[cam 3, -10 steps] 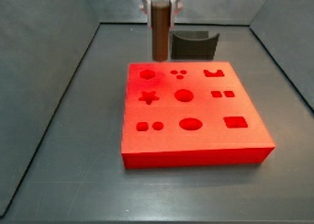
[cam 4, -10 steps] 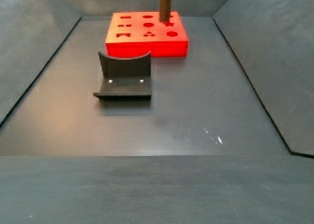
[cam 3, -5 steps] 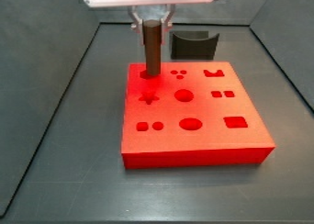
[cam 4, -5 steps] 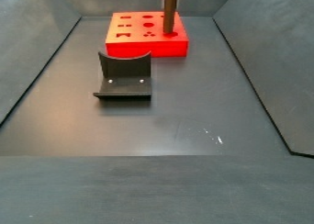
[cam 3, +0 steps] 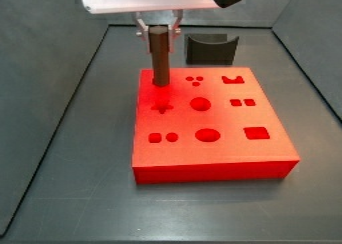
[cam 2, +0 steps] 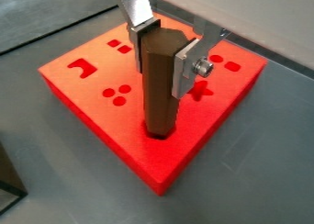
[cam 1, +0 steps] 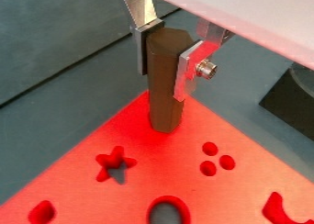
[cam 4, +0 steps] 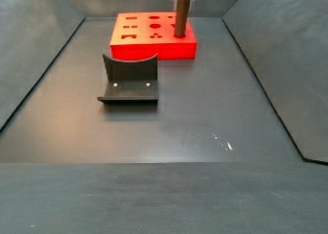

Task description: Insert the hexagon object.

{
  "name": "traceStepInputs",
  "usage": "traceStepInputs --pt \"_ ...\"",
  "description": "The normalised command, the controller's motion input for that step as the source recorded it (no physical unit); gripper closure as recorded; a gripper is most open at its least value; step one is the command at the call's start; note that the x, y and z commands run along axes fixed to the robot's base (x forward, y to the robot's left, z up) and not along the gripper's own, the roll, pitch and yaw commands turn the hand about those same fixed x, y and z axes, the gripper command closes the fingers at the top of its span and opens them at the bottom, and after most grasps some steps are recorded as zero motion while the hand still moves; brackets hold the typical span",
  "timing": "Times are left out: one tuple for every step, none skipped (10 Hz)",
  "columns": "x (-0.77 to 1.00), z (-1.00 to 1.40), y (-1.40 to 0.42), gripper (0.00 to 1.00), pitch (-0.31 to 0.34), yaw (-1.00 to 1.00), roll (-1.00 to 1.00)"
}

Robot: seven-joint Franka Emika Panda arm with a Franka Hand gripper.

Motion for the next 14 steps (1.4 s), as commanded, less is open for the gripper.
traceStepInputs --pt "-0.09 -0.06 0.00 1.00 -0.131 0.00 0.03" --pt "0.06 -0.14 0.03 1.00 -0.056 0.18 0.11" --pt "0.15 -0.16 0.11 1.00 -0.043 0.25 0.08" --pt "0.40 -0.19 0.06 1.00 0.000 0.37 0.13" --pt "0.27 -0.25 0.03 1.00 0.000 0.29 0.12" --pt "0.03 -0.25 -0.03 1.00 0.000 0.10 0.11" --pt "0.00 -0.20 -0.09 1.00 0.000 0.01 0.13" --pt "0.01 -0.21 -0.14 1.00 0.000 0.02 0.16" --pt "0.00 -0.21 -0.20 1.00 -0.013 0.00 0.20" --pt "0.00 -0.24 -0.13 1.00 -0.033 0.00 0.18" --pt "0.10 -0.25 0.00 1.00 -0.040 0.07 0.14" --pt "0.11 -0.39 0.08 1.00 -0.071 0.06 0.09" --pt "0.23 -0.52 0.01 1.00 -0.067 0.04 0.10" --pt "0.28 -0.61 0.00 1.00 -0.064 0.07 0.19"
